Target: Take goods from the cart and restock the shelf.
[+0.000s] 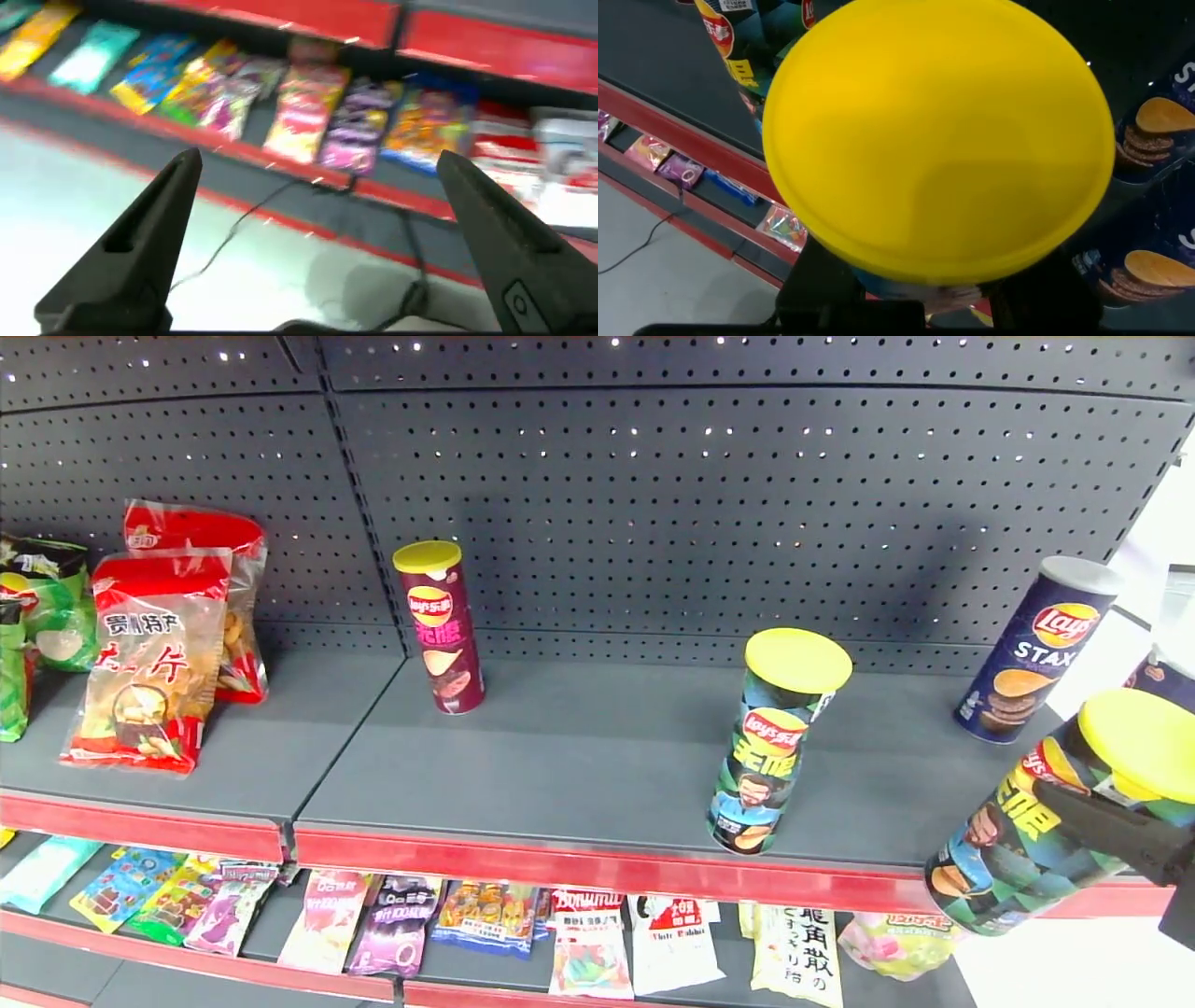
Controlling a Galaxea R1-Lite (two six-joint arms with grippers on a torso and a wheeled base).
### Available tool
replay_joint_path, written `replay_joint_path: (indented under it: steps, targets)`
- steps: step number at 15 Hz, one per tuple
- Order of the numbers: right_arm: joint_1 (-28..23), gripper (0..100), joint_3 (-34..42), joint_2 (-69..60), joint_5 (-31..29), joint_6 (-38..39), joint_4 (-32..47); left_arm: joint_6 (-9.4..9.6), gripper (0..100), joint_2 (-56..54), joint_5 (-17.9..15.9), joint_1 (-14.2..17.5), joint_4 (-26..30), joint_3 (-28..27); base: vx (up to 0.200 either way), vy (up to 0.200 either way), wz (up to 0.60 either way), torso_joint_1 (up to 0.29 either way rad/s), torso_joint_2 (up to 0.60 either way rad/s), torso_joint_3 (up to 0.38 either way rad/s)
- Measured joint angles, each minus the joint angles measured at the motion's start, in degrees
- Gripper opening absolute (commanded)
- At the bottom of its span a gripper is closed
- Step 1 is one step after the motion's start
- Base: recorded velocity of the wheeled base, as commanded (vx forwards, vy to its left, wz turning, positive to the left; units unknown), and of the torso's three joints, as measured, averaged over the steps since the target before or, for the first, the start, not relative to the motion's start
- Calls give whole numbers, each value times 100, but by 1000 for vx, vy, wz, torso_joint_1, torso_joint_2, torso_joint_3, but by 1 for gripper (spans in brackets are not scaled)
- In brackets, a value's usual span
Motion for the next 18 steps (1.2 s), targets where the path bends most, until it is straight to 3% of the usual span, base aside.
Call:
replay_joint_path:
  steps: [2,3,6,8,9,11,12,18]
  targets:
    - [-6,0,0,9,0,-6,-2,113,100,-606,-550,-45,-627,425,0,0,0,0,0,0]
    - [-9,0,11,4,-2,-2,0,177,100,-796,-550,-80,-1022,670,0,0,0,0,0,0]
    - [-17,0,50,-7,-17,0,-5,98,100,-1039,-222,-122,-1158,933,0,0,0,0,0,0]
    - [-23,0,55,-5,-15,0,-16,68,100,-1092,-702,-166,-1501,1095,0,0,0,0,0,0]
    - [-26,0,49,4,-11,5,-24,72,100,-1119,-785,-288,-1635,1195,0,0,0,0,0,0]
    - [-26,0,7,34,2,22,-29,155,100,-1197,-820,-691,-1659,1287,0,0,0,0,0,0]
    - [-22,0,-11,56,9,35,-24,183,100,-1248,-825,-750,-1664,1307,0,0,0,0,0,0]
    - [-15,0,-480,707,13,213,-49,232,100,-1604,-823,-667,-1666,1331,0,0,0,0,0,0]
